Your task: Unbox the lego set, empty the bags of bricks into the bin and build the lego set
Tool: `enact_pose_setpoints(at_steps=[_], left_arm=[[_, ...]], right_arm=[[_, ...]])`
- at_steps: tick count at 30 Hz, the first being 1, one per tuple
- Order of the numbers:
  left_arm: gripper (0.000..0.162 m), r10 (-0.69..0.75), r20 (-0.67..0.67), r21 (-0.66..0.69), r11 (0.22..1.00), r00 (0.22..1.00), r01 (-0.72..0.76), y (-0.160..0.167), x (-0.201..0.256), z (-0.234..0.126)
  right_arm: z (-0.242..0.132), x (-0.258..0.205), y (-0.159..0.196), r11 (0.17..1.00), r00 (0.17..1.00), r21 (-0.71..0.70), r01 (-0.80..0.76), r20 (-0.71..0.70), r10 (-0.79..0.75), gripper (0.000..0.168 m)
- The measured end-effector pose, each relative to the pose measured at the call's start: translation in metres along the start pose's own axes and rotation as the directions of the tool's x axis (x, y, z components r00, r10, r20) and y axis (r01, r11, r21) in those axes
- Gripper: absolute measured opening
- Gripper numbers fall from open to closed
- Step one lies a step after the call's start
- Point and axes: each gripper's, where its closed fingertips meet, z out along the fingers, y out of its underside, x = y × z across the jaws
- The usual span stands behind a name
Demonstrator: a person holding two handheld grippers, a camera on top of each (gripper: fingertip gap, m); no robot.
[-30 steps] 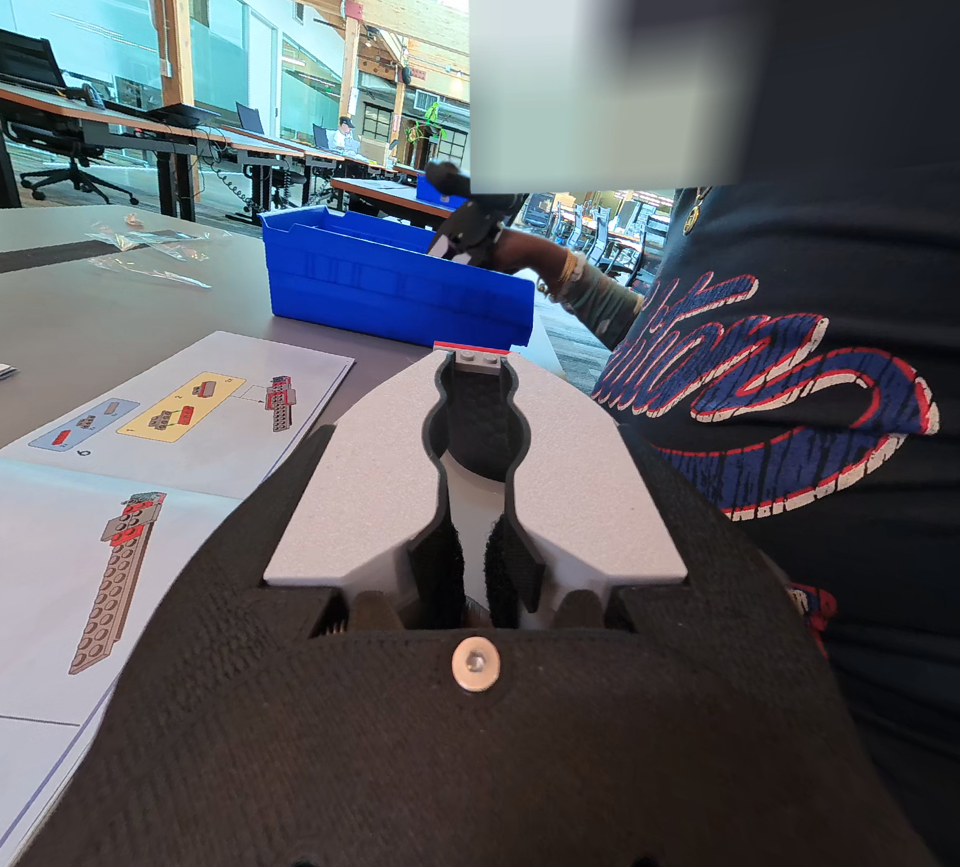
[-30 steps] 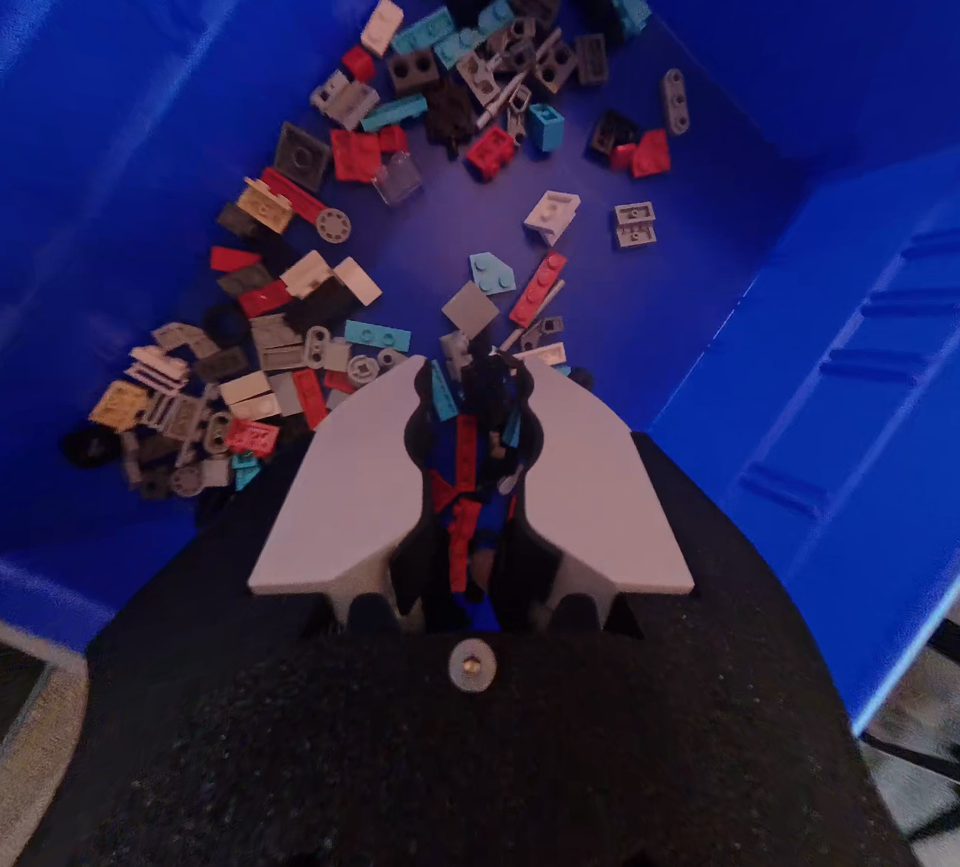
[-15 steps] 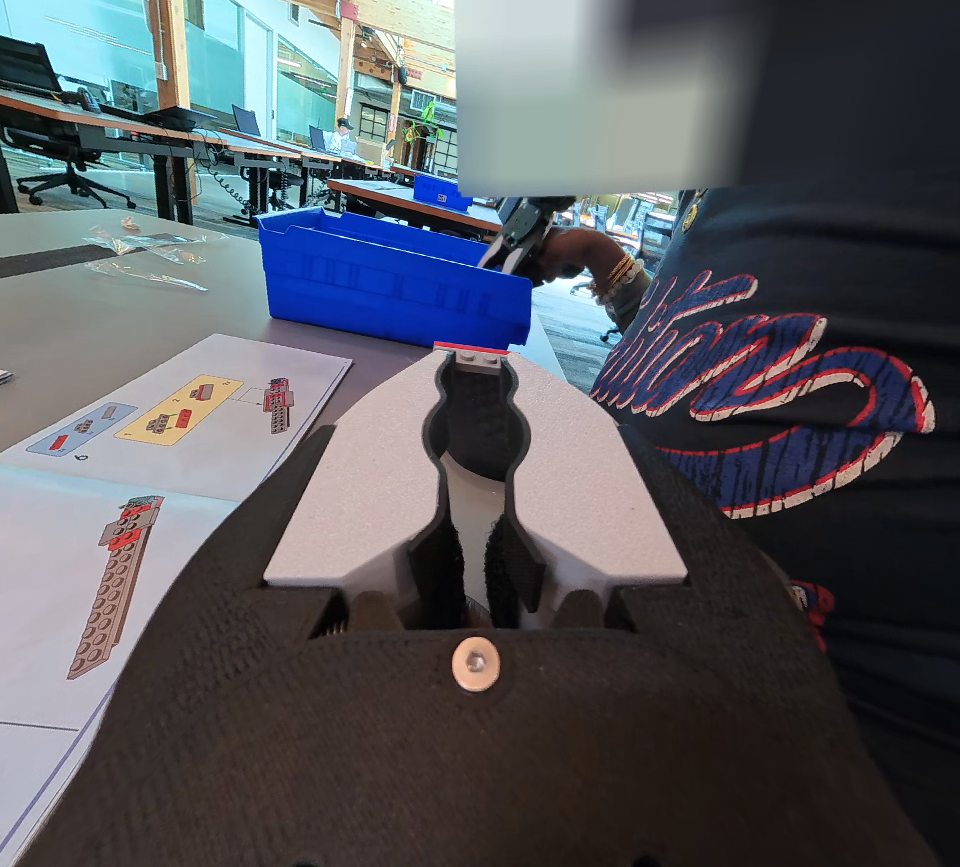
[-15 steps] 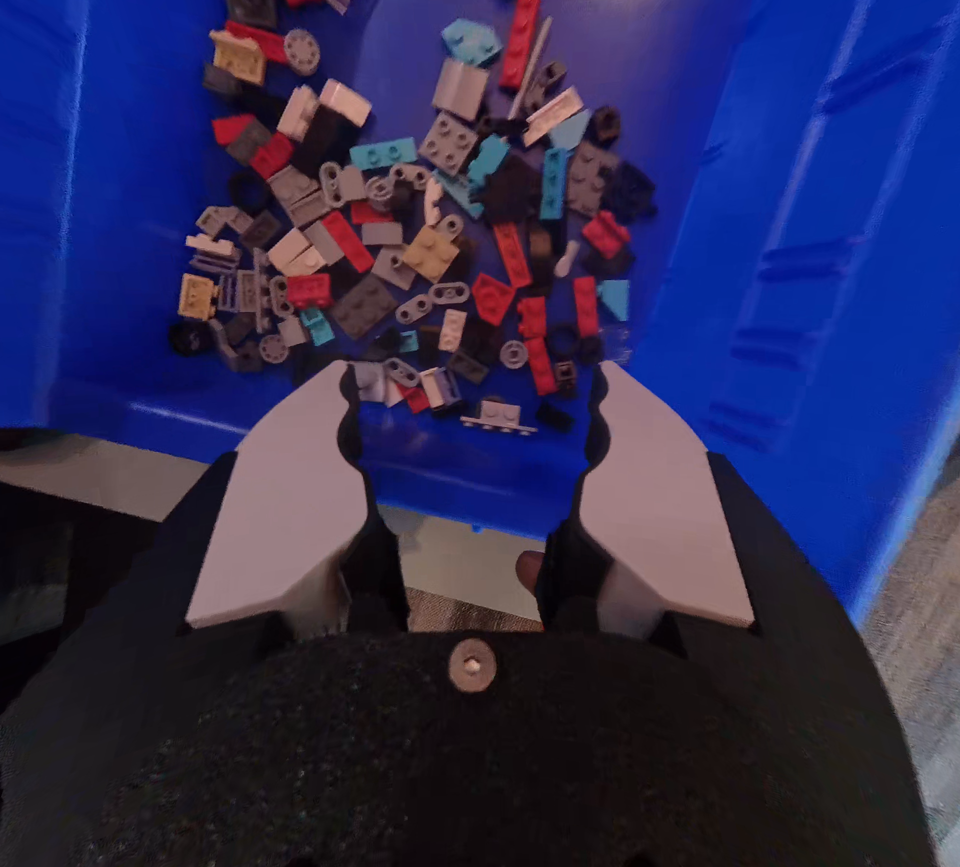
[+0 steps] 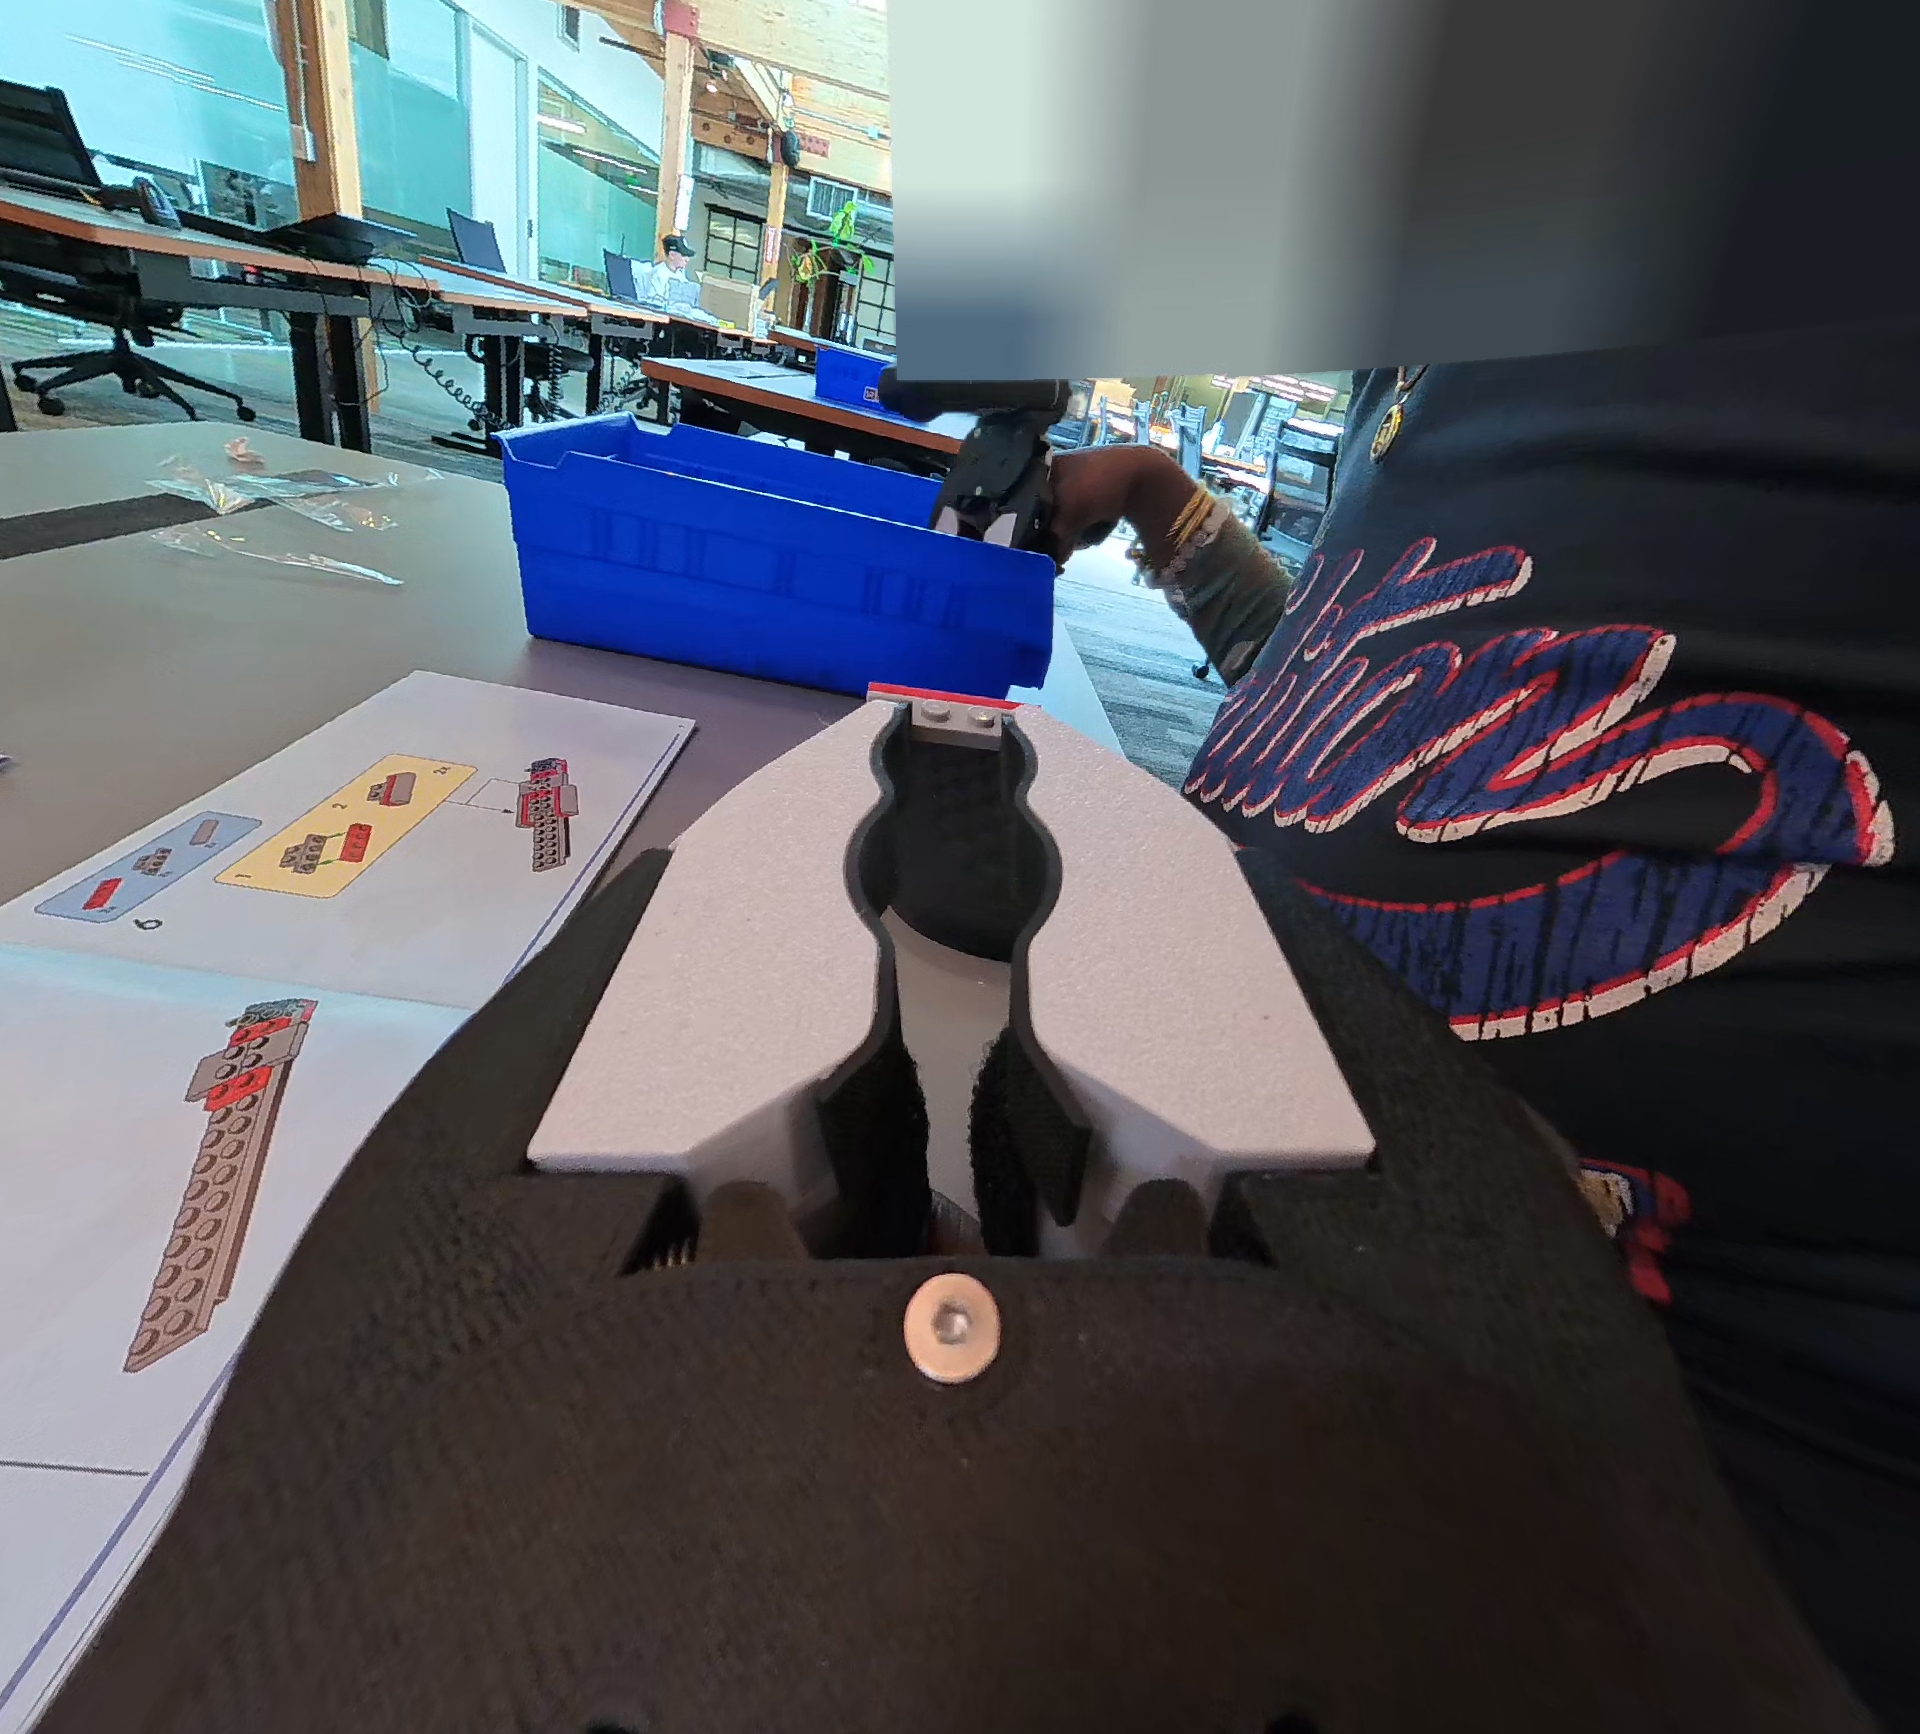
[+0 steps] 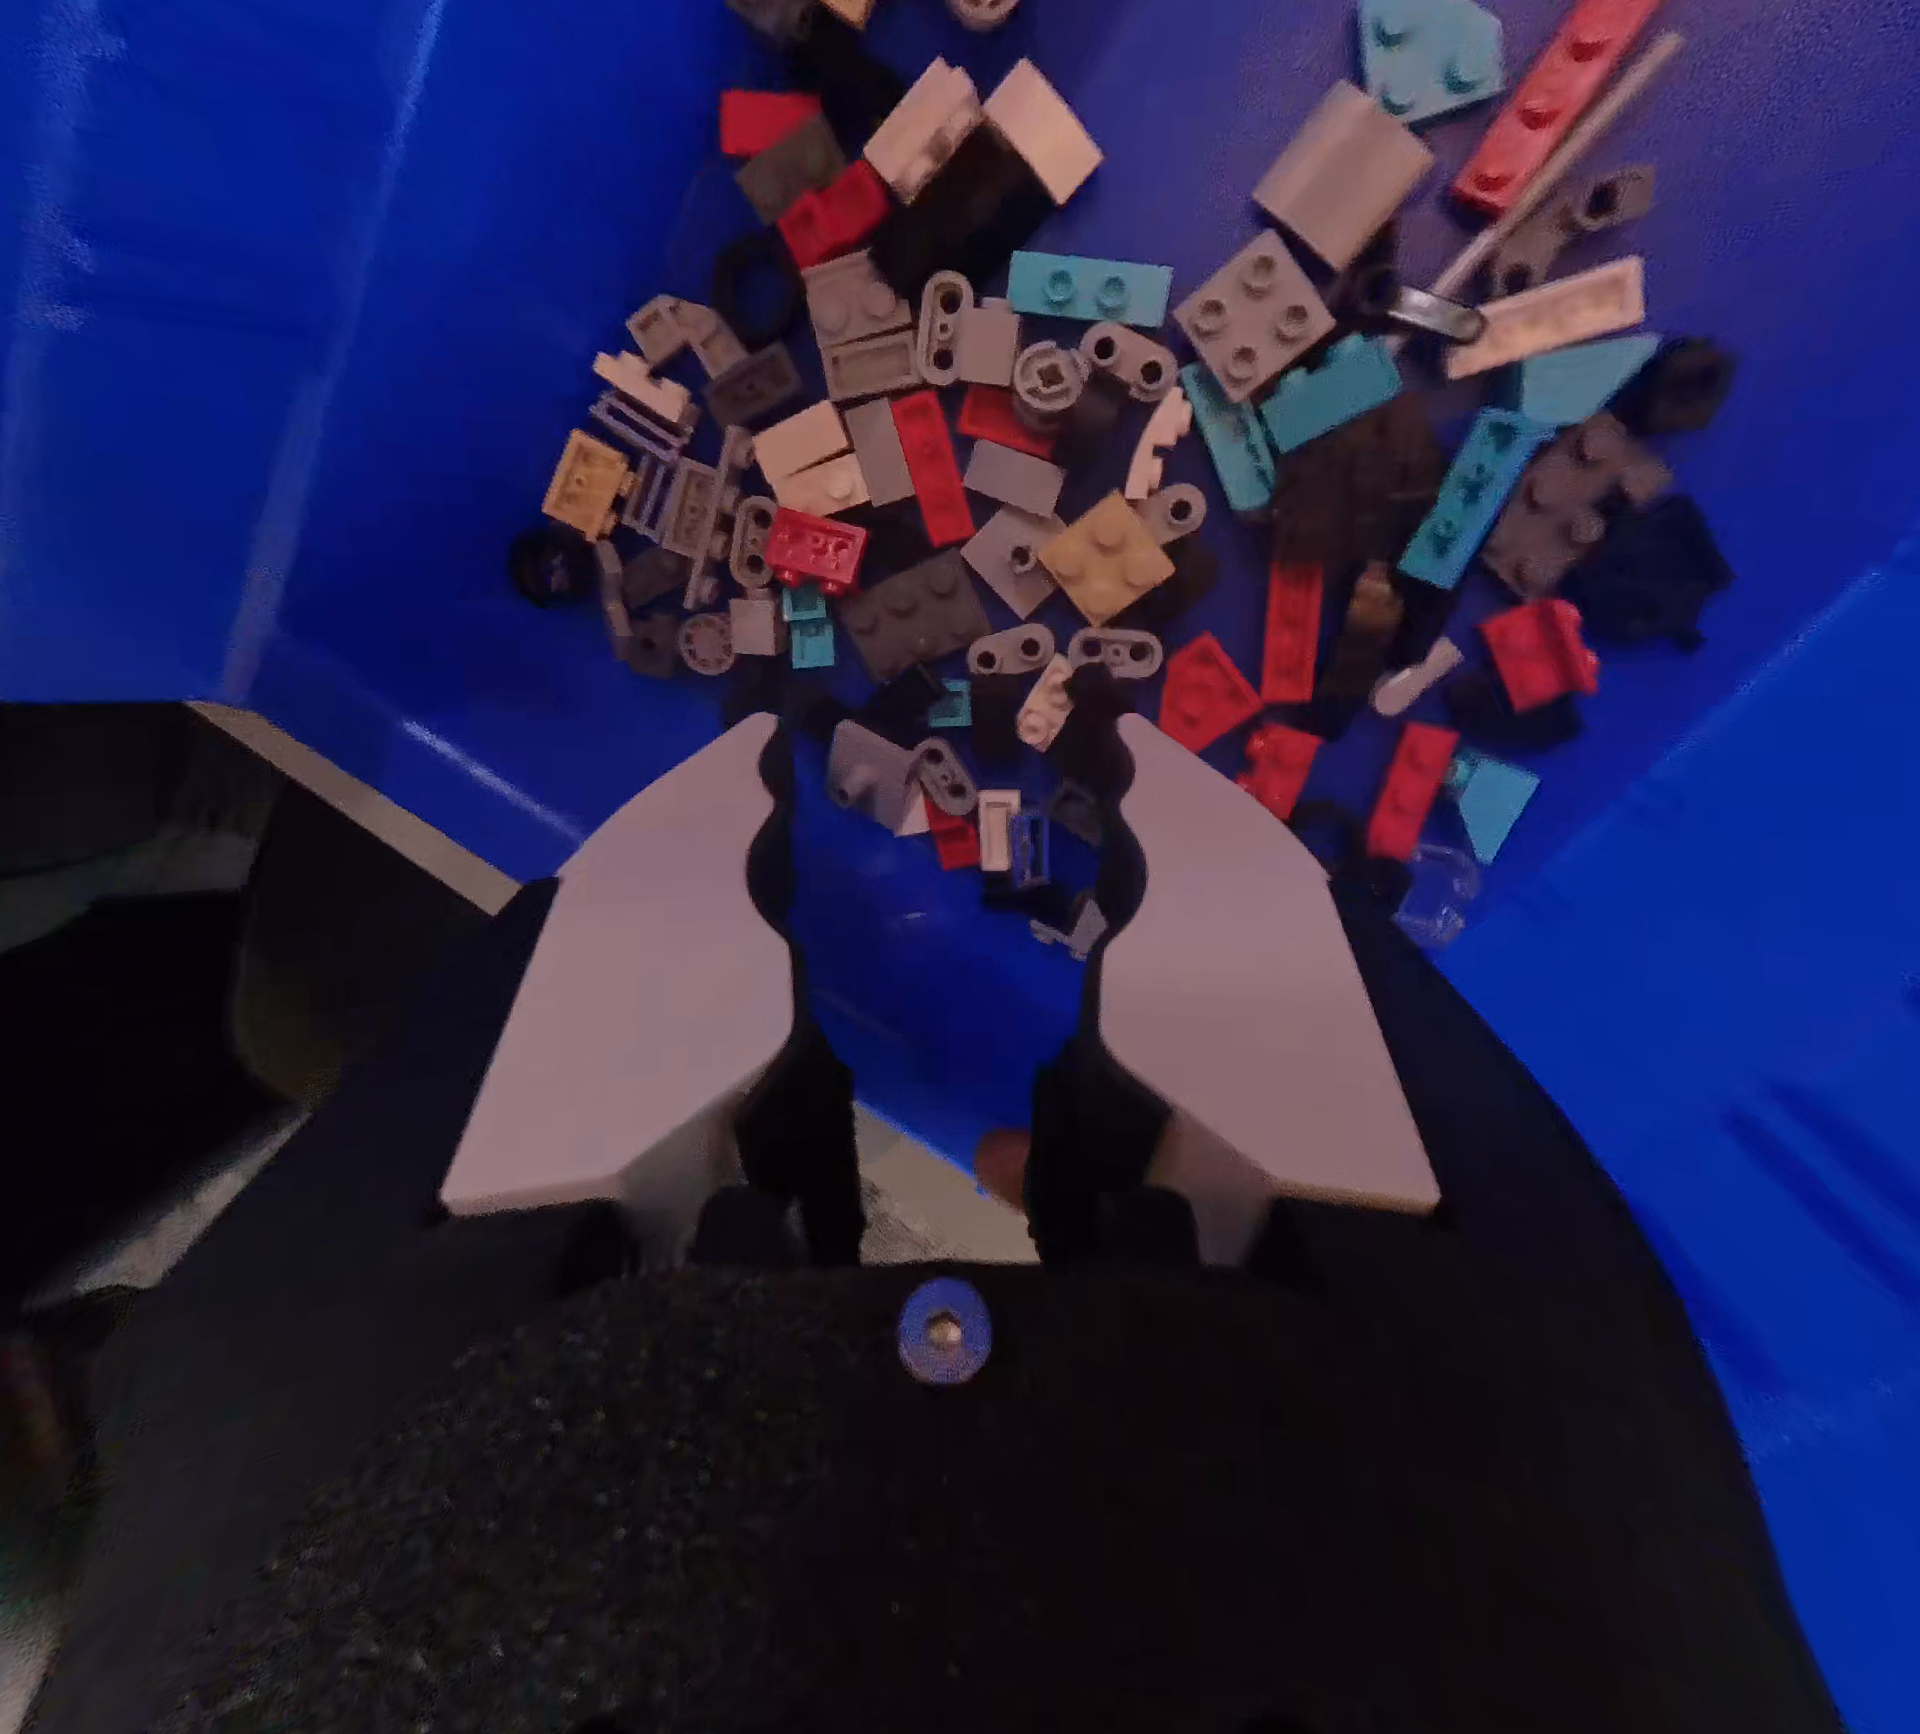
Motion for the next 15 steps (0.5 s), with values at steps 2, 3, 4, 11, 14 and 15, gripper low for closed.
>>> enact_pose_setpoints(at_steps=[2,3,4,11,14,15], left_arm=[[0.016,-0.001,0.005,-0.001,1.0,1.0,0.001,0.0,-0.001,0.0],[0.016,-0.002,0.007,-0.002,1.0,1.0,0.002,0.0,-0.001,0.0],[0.016,-0.004,0.007,-0.002,1.0,1.0,0.004,0.0,-0.001,0.0],[0.016,-0.025,0.005,-0.014,1.0,1.0,0.025,0.002,-0.003,0.001],[0.016,-0.034,0.009,-0.012,0.999,0.999,0.034,0.001,-0.004,0.001],[0.016,-0.037,0.01,-0.012,0.999,0.999,0.037,0.001,-0.005,0.001]], right_arm=[[0.002,0.006,-0.002,0.998,0.997,-0.032,0.057,-0.045,-0.058,0.046],[0.001,0.007,-0.005,0.997,0.995,-0.026,0.075,-0.057,-0.076,0.041],[-0.001,0.016,-0.008,0.996,0.989,-0.028,0.085,-0.118,-0.088,0.029],[-0.013,0.003,-0.033,0.96,0.963,0.101,0.263,-0.081,-0.255,0.049],[-0.008,-0.018,-0.04,0.901,0.912,0.148,0.408,-0.029,-0.409,0.05],[-0.005,-0.02,-0.04,0.889,0.899,0.14,0.436,-0.03,-0.436,0.048]])
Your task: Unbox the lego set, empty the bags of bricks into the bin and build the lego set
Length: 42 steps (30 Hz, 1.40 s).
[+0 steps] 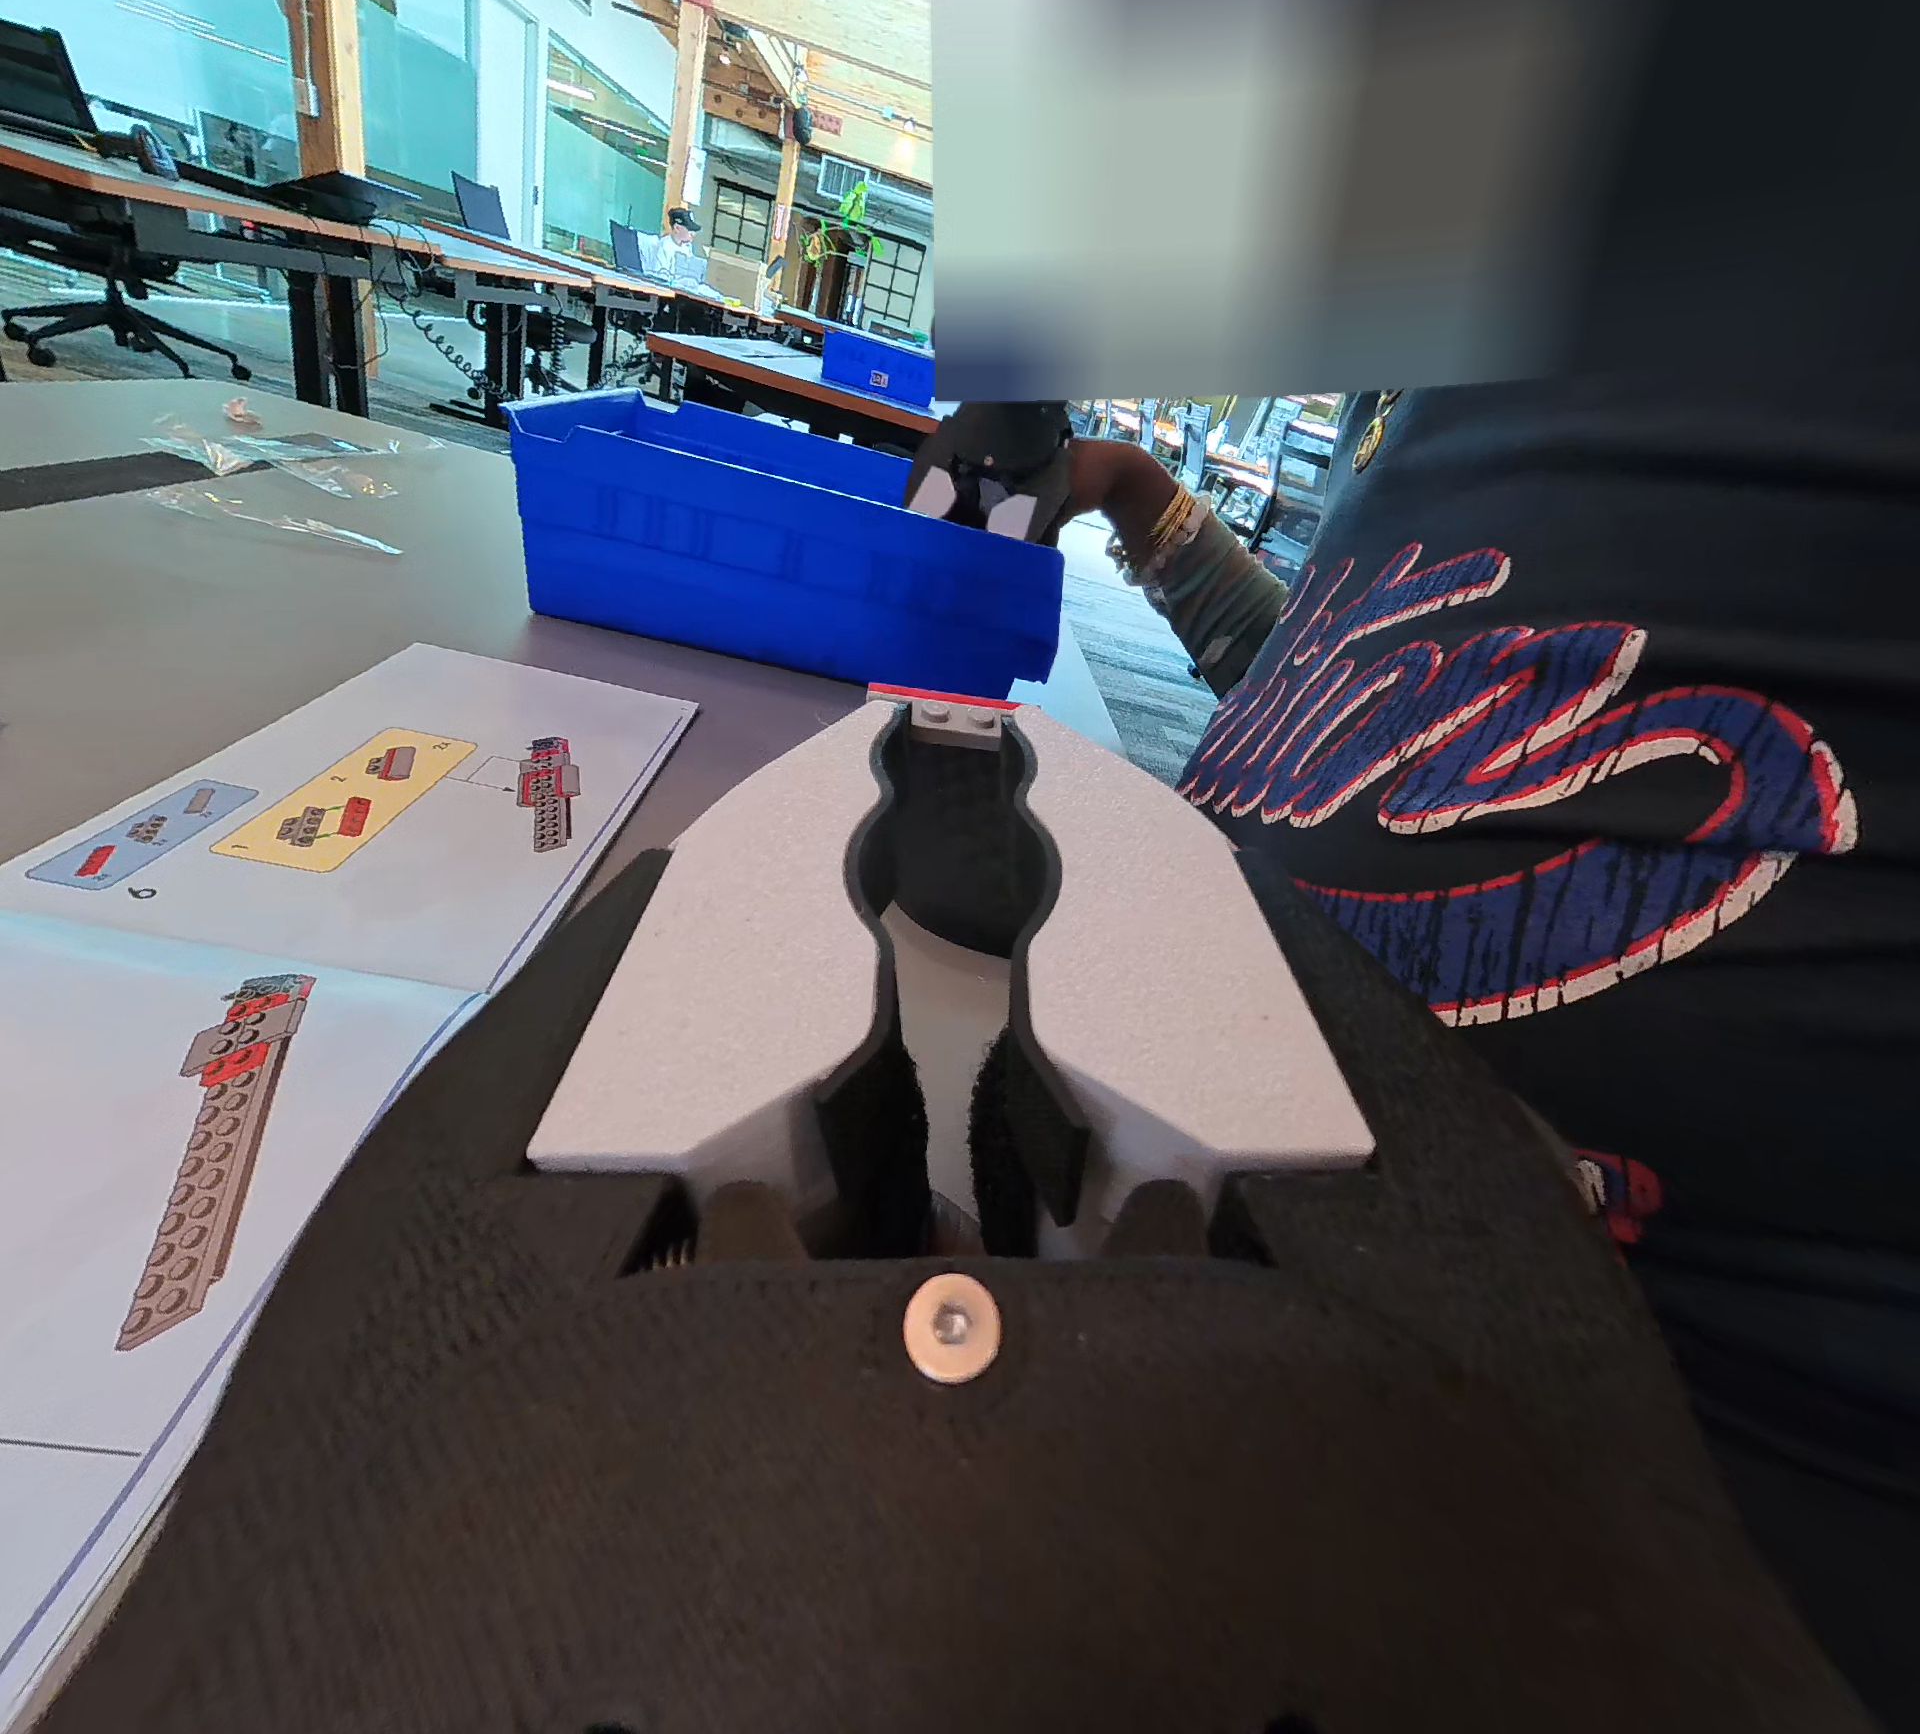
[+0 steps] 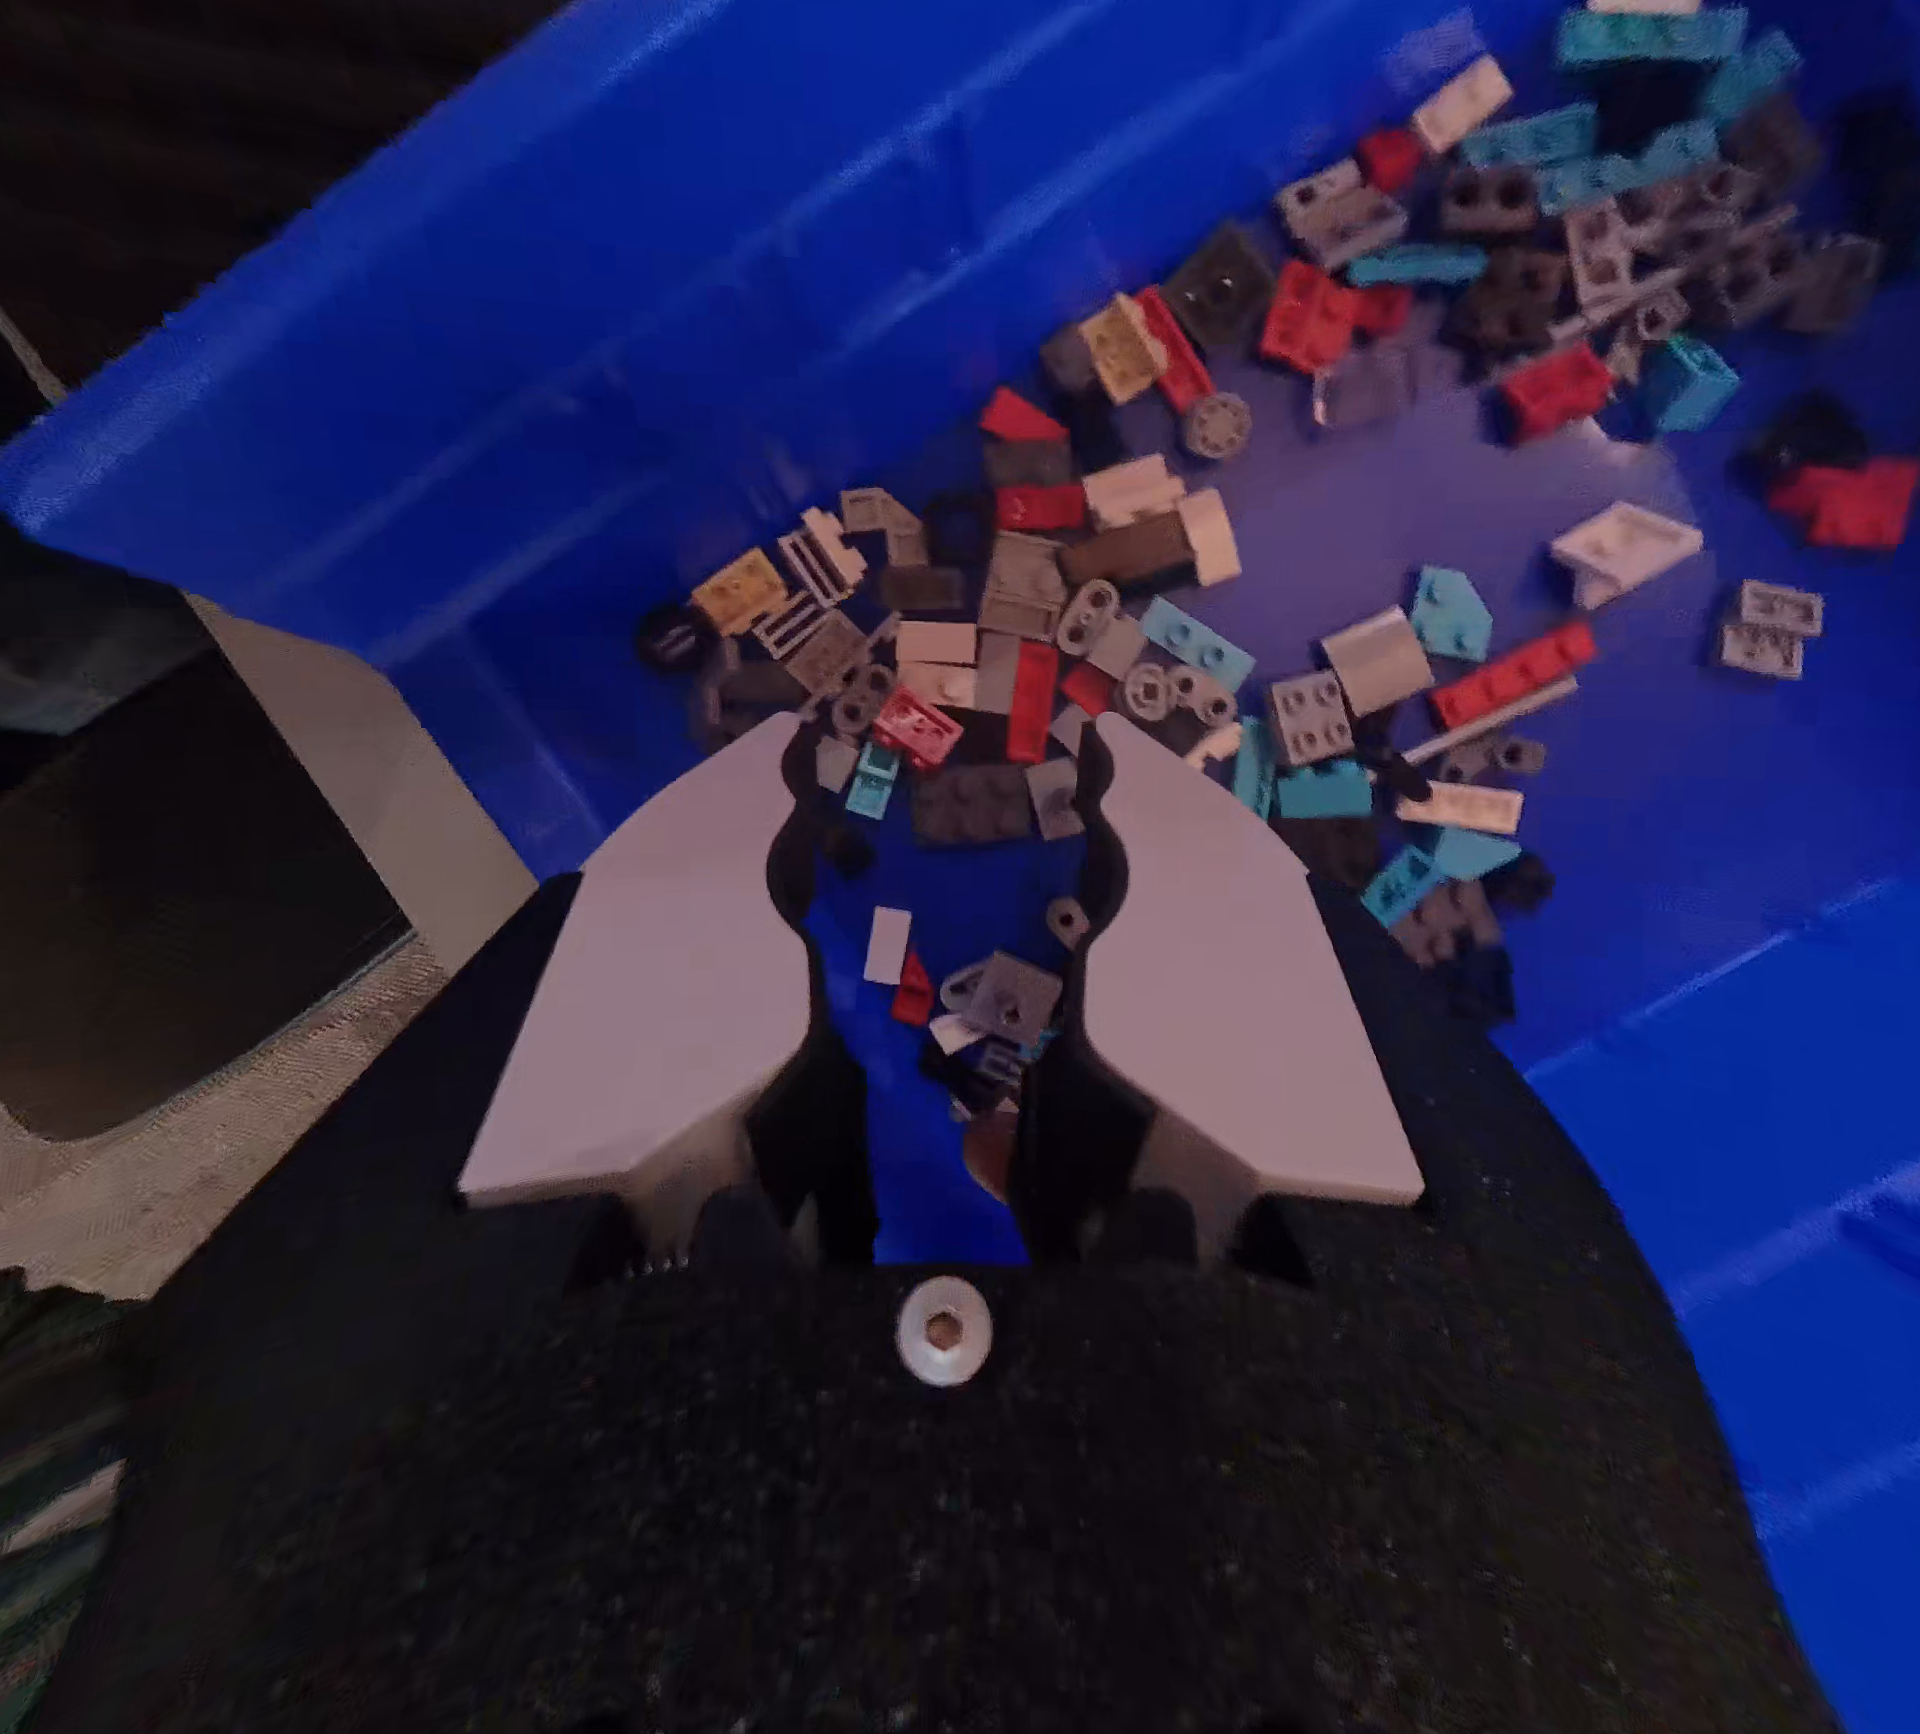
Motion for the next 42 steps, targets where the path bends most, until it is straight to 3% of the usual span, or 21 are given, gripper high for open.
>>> enact_pose_setpoints(at_steps=[6,11,21,26,32,35,39,42], left_arm=[[0.016,-0.015,0.012,-0.018,1.0,1.0,0.015,0.002,-0.003,0.002],[0.016,-0.018,0.025,-0.05,0.999,1.0,0.02,0.006,-0.005,0.005],[0.016,-0.014,0.044,-0.08,0.997,0.999,0.018,0.01,-0.007,0.008],[0.016,-0.009,0.046,-0.069,0.998,0.999,0.012,0.009,-0.006,0.007],[0.016,-0.006,0.037,-0.063,0.998,0.999,0.008,0.008,-0.005,0.006],[0.016,-0.002,0.033,-0.054,0.999,0.999,0.004,0.007,-0.004,0.006],[0.016,0.0,0.023,-0.045,0.999,1.0,0.001,0.006,-0.003,0.005],[0.016,0.004,0.018,-0.04,0.999,1.0,-0.003,0.006,-0.002,0.004]], right_arm=[[0.016,-0.013,-0.019,0.991,0.992,0.085,0.107,0.05,-0.112,0.036],[0.026,-0.006,-0.011,0.989,0.989,0.032,0.146,0.006,-0.146,0.026],[0.016,0.019,0.002,0.996,0.993,0.085,-0.012,-0.117,0.022,0.021],[-0.013,0.04,-0.011,0.96,0.949,0.27,-0.072,-0.279,0.15,0.03],[-0.068,0.054,-0.01,0.905,0.857,0.422,-0.052,-0.446,0.257,0.03],[-0.094,0.061,0.002,0.875,0.774,0.479,-0.07,-0.527,0.35,0.039],[-0.125,0.076,0.042,0.837,0.593,0.504,-0.211,-0.614,0.52,0.053],[-0.124,0.082,0.071,0.801,0.513,0.49,-0.345,-0.616,0.598,0.057]])
